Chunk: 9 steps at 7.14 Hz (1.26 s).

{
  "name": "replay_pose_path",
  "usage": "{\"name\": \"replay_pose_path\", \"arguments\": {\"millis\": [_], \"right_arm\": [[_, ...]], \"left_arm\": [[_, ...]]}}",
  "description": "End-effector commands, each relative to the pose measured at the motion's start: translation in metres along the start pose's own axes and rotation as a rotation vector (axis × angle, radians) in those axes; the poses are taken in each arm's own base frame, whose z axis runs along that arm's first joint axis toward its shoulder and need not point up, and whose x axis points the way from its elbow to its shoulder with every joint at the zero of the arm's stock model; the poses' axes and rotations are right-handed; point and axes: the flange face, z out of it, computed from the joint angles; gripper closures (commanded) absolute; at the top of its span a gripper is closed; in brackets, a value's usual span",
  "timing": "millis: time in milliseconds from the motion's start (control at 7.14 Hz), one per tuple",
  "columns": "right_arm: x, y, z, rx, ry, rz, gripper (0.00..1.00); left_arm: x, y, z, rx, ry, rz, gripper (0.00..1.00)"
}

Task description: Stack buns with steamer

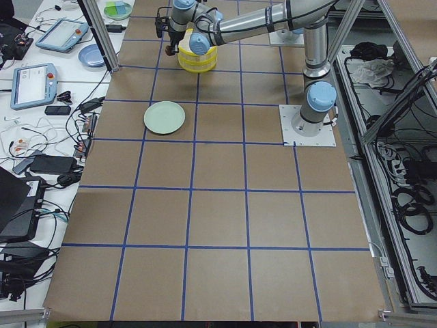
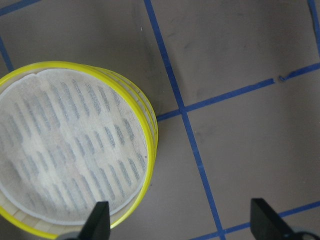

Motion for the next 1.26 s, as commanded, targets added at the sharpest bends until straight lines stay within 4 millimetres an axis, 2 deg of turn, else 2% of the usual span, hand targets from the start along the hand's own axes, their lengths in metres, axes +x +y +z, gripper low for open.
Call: {"name": "replay_pose_path", "arguments": {"millis": [0, 140, 280, 420, 560, 700, 840, 1120], "right_arm": [[0.009, 0.029, -0.059, 0.018, -0.021, -0.006, 0.0], [0.013, 0.037, -0.08, 0.034, -0.022, -0.012, 0.0], [0.013, 0.045, -0.088, 0.045, -0.027, -0.023, 0.0], [0.015, 0.045, -0.091, 0.054, -0.024, -0.027, 0.0], [0.018, 0.05, -0.098, 0.066, -0.023, -0.027, 0.0], [0.015, 0.047, -0.097, 0.076, -0.041, -0.026, 0.0], [0.016, 0.046, -0.098, 0.096, -0.028, -0.055, 0.0], [0.017, 0.051, -0.1, 0.092, -0.027, -0.066, 0.0]], "left_arm": [[0.039, 0.043, 0.018, -0.053, 0.008, -0.097, 0.9], [0.046, 0.05, 0.022, -0.063, 0.005, -0.14, 0.82], [0.052, 0.06, 0.025, -0.105, 0.035, -0.148, 0.73], [0.049, 0.071, 0.036, -0.164, 0.053, -0.193, 0.42], [0.047, 0.082, 0.046, -0.225, 0.094, -0.213, 0.04], [0.048, 0.084, 0.047, -0.239, 0.104, -0.215, 0.0], [0.048, 0.084, 0.047, -0.24, 0.105, -0.217, 0.0], [0.051, 0.076, 0.028, -0.228, 0.134, -0.215, 0.0]]}}
